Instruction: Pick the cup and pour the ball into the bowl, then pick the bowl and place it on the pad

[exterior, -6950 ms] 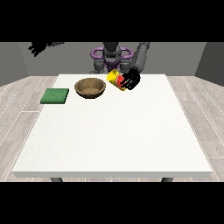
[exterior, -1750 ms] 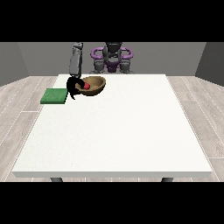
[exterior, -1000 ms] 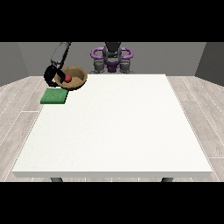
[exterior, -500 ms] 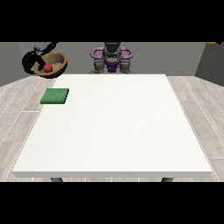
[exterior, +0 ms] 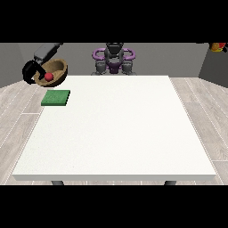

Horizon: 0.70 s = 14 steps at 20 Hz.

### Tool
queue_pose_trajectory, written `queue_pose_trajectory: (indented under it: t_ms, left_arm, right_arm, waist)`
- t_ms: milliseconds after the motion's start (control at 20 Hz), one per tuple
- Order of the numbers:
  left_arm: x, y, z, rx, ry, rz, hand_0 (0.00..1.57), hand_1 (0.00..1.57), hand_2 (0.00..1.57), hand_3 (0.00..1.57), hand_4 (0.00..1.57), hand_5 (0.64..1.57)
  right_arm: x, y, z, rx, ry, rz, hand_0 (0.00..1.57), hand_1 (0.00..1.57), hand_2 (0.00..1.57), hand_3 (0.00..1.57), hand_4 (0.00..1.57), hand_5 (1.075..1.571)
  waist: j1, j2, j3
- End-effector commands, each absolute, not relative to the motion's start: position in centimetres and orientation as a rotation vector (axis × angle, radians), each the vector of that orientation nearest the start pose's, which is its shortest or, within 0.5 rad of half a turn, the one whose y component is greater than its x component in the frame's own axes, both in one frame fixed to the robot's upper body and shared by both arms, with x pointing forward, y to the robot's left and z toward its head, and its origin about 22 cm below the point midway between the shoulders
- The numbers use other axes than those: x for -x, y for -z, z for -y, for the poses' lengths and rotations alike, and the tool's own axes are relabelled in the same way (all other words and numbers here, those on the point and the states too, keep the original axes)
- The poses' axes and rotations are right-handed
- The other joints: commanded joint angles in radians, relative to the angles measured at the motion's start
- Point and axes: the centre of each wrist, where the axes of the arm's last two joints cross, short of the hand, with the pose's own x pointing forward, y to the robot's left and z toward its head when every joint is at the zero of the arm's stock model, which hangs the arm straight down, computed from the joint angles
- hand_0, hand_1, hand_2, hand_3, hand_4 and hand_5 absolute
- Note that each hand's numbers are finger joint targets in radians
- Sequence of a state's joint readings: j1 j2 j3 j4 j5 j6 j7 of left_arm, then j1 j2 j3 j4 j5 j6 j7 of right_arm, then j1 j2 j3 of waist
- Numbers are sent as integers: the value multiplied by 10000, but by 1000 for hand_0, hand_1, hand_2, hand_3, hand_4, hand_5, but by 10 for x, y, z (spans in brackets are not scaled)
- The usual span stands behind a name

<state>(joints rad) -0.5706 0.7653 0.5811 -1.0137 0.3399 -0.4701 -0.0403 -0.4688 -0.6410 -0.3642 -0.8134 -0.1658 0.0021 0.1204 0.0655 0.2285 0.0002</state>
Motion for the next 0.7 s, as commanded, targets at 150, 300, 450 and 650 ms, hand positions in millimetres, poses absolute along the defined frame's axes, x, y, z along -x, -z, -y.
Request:
queue_pose_trajectory:
  t_ms: [150, 300, 450, 650]
  left_arm:
    - [-303, -188, -505, -2153, 229, 19215, 0, 0, 0, 0, 1205, 1555]
    - [-301, -213, -516, -2285, 34, 19062, 0, 0, 0, 0, 1200, 1556]
    - [-305, -198, -502, -2300, 122, 19306, 0, 0, 0, 0, 1192, 1561]
    - [-303, -235, -502, -2065, 376, 19710, 0, 0, 0, 0, 1192, 1563]
  right_arm:
    - [-331, -59, 447, 4346, 2331, 12991, 1571, 1571, 1571, 537, 1017, 1571]
    - [-338, -62, 441, 4109, 2618, 12762, 1571, 1571, 1571, 589, 1004, 1571]
    - [-332, -52, 453, 4238, 3836, 12469, 1571, 1571, 1571, 875, 710, 1571]
    - [-324, -75, 485, 5620, 4034, 13020, 1571, 1571, 1571, 1087, 0, 1550]
  waist:
    - [-74, -8, 0]
    - [-339, -294, -4]
    - [-127, -13, 0]
    - [115, 404, 7]
